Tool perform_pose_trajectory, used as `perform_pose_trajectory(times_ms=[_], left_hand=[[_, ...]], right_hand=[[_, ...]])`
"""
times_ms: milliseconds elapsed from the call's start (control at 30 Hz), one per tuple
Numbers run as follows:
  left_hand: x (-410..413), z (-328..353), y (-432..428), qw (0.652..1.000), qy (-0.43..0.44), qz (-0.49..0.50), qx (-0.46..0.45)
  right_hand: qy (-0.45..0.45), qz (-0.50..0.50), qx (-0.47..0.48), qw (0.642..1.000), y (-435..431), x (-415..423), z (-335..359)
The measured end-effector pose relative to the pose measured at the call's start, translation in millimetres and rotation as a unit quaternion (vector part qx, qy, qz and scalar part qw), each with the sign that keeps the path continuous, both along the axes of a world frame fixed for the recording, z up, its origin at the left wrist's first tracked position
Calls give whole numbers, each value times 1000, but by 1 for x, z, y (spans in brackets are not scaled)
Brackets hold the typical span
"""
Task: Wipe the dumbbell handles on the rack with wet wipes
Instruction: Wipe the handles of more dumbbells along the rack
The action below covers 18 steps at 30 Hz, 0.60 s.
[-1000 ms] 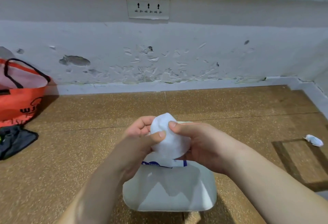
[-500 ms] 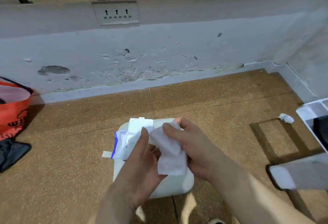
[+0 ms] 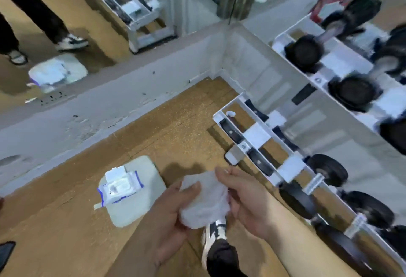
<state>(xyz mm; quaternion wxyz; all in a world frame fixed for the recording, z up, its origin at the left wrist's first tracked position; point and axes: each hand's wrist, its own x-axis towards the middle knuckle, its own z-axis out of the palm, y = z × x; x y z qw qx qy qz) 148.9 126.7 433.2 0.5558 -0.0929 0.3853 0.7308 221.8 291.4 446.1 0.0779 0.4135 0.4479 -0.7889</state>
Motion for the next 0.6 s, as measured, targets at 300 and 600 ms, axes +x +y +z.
perform_pose_trajectory(times_ms=[300, 600], left_hand=[[144, 126, 89, 981, -13, -160, -112], [347, 152, 224, 977, -148, -125, -84]], right_hand=[[9, -149, 3, 989, 49, 165, 126], [19, -226, 9, 974, 153, 369, 182]])
